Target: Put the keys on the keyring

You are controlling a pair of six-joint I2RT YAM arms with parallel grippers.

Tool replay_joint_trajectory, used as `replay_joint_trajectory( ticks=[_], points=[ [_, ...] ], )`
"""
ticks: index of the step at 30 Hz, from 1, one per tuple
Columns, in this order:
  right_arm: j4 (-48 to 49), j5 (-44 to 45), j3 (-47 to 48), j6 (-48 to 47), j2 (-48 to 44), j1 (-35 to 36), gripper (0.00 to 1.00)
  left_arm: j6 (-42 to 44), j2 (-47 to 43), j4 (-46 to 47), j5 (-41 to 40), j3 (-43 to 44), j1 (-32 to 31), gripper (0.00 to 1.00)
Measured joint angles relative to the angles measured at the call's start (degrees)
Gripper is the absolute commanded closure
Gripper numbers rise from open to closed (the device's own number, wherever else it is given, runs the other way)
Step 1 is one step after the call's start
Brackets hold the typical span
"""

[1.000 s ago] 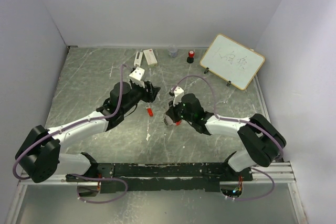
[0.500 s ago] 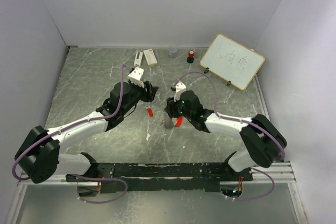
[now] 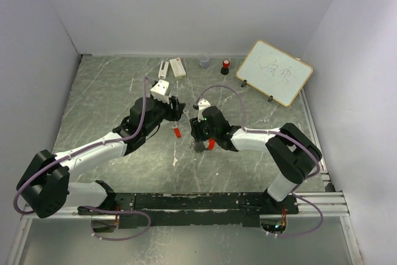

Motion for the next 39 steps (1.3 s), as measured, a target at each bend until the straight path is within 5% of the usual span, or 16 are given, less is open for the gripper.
replay_joint_trajectory(
  ticks=[8,19,30,39],
  points=[
    [-0.2,1.6,0.0,-0.5,0.5,1.4,0.64,0.0,0.0,0.0,-0.1,0.0,0.1,0.34],
    [-1.1,4.9,1.2,-1.0,1.6,1.6,0.99,0.0,0.0,0.0,-0.1,0.0,0.2,0.34],
    [-1.0,7.9,0.3,-3.6,-1.4,2.1,1.00,0.1,0.3,0.0,0.0,0.0,0.2,0.35],
    [3.9,8.5,-8.5,-10.4,-18.7,2.4,1.00,2.4,0.3,0.8,5.6,-0.7,0.5,0.42]
  ],
)
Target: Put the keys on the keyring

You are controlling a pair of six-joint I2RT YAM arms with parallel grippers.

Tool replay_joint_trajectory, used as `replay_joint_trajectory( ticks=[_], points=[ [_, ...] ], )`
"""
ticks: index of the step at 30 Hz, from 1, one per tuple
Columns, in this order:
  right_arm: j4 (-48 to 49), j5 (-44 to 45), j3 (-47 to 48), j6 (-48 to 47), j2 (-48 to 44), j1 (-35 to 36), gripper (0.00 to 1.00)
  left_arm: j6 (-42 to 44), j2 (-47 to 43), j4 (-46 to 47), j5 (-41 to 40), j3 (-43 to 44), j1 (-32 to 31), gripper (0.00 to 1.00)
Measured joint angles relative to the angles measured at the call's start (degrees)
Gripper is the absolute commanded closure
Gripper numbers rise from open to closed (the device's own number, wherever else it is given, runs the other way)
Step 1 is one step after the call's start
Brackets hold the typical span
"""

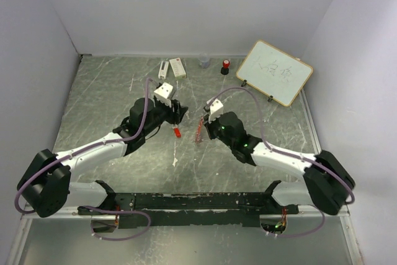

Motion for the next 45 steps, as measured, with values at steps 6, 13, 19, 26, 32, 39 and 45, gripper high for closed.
replay_joint_trajectory(
  ticks=[6,13,19,26,32,39,45],
  points=[
    [4.2,-0.8,-3.0,-4.5,-9.3,0.0,1.00,1.9,0.0,4.0,10.5,-2.2,0.7,0.45],
    [6.9,-3.4,-3.0,-7.1,-10.7,0.0,1.00,1.3,0.4,9.3,21.9,-3.1,1.1,0.50],
    [9.6,-6.7,-3.0,-8.3,-10.7,0.0,1.00,1.0,1.2,12.0,26.4,-3.1,1.2,0.50],
    [10.7,-9.3,-3.0,-8.6,-10.7,0.0,1.00,0.9,1.7,13.0,26.6,-3.1,1.2,0.49],
    [10.1,-10.1,-3.0,-9.1,-10.7,-0.1,1.00,0.4,4.8,14.7,26.4,-3.0,1.2,0.50],
    [10.3,-9.3,-3.0,-9.4,-12.0,0.0,1.00,-0.2,6.3,14.7,26.2,-3.0,1.2,0.50],
    [11.5,-7.9,-2.9,-9.6,-12.4,0.0,1.00,-0.7,6.3,14.3,26.2,-4.3,1.2,0.51]
  ],
)
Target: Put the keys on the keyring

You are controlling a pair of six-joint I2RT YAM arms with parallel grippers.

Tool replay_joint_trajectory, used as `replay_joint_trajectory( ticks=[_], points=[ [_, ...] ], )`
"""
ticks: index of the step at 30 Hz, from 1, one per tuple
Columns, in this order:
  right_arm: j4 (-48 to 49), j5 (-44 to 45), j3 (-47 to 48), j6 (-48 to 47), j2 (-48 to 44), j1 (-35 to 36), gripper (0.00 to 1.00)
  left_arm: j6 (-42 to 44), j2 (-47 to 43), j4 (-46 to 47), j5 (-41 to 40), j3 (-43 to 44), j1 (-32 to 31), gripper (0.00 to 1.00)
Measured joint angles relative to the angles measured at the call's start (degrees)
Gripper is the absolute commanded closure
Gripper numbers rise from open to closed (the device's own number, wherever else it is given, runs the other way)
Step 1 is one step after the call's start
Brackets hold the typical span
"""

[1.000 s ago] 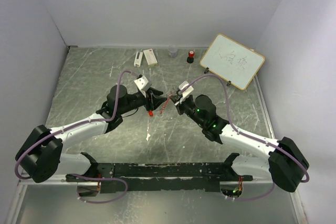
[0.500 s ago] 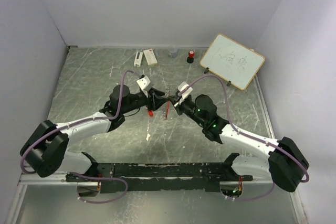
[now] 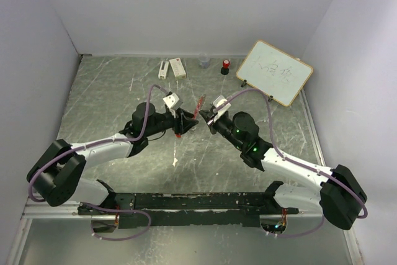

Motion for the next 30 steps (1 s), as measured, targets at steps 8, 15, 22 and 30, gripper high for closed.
replay_joint_trajectory(
  ticks=[8,15,22,30],
  points=[
    [0.9,1.8,0.0,0.0,0.0,0.0,1.00,-0.2,-3.4,-2.1,-2.7,-3.3,0.0,0.50],
    [2.3,2.6,0.0,0.0,0.0,-0.1,1.00,-0.2,-7.2,-3.8,-6.7,-3.8,0.0,0.50],
    [2.4,2.5,0.0,0.0,-0.1,-0.2,1.00,-0.2,-9.3,-4.7,-9.4,-3.9,0.0,0.49],
    [2.4,2.5,0.0,0.0,-0.2,-0.3,1.00,-0.2,-9.2,-4.7,-9.4,-3.9,0.0,0.49]
  ],
)
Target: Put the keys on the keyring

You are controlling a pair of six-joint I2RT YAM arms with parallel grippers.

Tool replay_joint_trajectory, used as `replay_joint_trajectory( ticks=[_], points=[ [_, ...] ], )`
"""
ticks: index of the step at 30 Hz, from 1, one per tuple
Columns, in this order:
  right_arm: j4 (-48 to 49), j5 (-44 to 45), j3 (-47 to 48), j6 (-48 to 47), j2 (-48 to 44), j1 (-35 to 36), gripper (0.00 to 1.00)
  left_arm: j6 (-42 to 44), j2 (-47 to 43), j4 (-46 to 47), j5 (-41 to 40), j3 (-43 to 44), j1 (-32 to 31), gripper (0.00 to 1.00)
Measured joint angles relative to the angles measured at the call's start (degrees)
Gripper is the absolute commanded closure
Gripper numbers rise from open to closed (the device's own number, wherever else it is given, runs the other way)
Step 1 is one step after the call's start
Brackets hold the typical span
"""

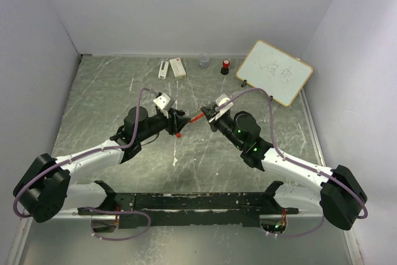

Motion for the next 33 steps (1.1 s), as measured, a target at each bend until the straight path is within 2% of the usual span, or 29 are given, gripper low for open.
replay_joint_trajectory(
  ticks=[6,9,10,13,14,15,17,22,26,33],
  points=[
    [0.0,0.0,0.0,0.0,0.0,0.0,1.00,0.0,0.2,0.1,0.0,0.0,0.0,0.49],
    [0.0,0.1,0.0,0.0,0.0,0.0,1.00,-0.1,0.2,0.1,0.0,0.0,0.0,0.53],
    [0.0,0.1,0.0,0.0,0.0,0.0,1.00,-0.1,0.2,0.1,0.1,0.0,0.0,0.59],
    [0.0,0.1,0.0,0.0,0.0,0.0,1.00,-0.4,0.2,0.2,0.5,0.0,0.0,0.87],
    [0.0,0.1,0.0,0.0,0.0,0.0,1.00,-0.4,0.2,0.3,0.7,0.0,0.0,0.92],
    [0.0,0.1,0.0,0.0,0.0,0.0,1.00,-0.5,0.2,0.4,0.9,0.0,0.0,0.92],
    [0.0,0.2,0.0,0.0,0.0,0.0,1.00,-0.7,0.2,0.5,1.4,0.0,0.0,0.87],
    [0.0,0.3,0.0,-0.1,0.0,0.0,1.00,-1.0,0.2,0.5,1.6,0.0,0.0,0.64],
    [0.0,0.3,0.0,-0.1,-0.1,0.0,1.00,-1.2,-0.2,0.4,1.7,0.2,0.0,0.52],
    [0.0,0.2,0.0,0.0,-0.1,0.0,1.00,-1.3,-1.2,1.1,2.8,2.6,0.0,0.51]
  ],
)
